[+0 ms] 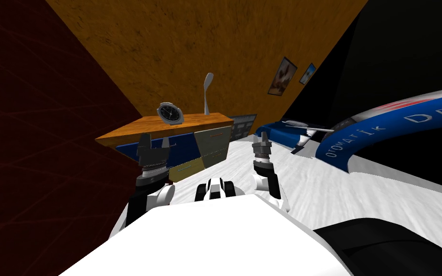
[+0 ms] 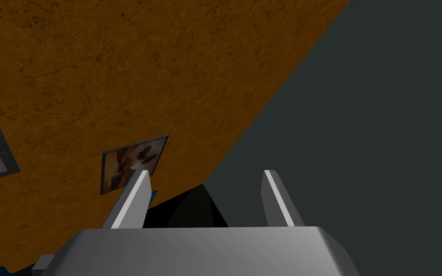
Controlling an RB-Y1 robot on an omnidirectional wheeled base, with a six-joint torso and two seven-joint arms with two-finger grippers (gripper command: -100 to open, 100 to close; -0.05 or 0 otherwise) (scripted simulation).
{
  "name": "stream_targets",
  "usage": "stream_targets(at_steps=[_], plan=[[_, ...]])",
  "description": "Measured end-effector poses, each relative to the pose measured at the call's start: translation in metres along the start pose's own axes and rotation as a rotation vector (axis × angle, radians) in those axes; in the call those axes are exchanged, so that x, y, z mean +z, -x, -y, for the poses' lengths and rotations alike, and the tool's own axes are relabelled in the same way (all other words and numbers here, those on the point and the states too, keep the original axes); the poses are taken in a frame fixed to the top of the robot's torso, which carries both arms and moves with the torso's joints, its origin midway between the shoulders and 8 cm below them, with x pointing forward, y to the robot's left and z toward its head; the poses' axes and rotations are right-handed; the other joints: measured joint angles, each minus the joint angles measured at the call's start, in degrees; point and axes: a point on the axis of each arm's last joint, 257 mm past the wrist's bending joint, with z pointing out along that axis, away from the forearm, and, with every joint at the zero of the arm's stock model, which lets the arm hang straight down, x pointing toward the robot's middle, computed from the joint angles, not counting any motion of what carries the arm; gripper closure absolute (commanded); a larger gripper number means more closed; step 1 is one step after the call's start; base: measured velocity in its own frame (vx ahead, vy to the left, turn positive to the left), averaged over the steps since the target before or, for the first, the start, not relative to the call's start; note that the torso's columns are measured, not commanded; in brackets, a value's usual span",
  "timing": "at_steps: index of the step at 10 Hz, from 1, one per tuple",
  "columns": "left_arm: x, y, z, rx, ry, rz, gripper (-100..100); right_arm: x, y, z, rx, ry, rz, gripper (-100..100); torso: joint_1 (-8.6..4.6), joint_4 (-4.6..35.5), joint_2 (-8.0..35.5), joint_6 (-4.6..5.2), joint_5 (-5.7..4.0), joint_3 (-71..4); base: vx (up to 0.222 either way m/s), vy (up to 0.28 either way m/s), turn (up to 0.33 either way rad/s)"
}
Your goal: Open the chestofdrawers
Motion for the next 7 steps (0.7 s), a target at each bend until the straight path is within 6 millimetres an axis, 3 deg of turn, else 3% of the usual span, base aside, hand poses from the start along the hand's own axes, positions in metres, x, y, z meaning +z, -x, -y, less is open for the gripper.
stream_targets(at_steps=[3, 7], plan=[[-0.004, -0.009, -0.019, 0.024, 0.038, -0.059, -100, 0.000, 0.000, 0.000, 0.000, 0.000, 0.000, 0, 0.01, 0.1, 0.1, 0.00, 0.00, 0.0, 0.061, -0.077, 0.027], [-0.014, -0.005, -0.061, 0.058, 0.127, -0.098, -100, 0.000, 0.000, 0.000, 0.000, 0.000, 0.000, 0, -0.03, 0.1, 0.1, 0.01, -0.02, 0.0, 0.085, -0.128, 0.040]])
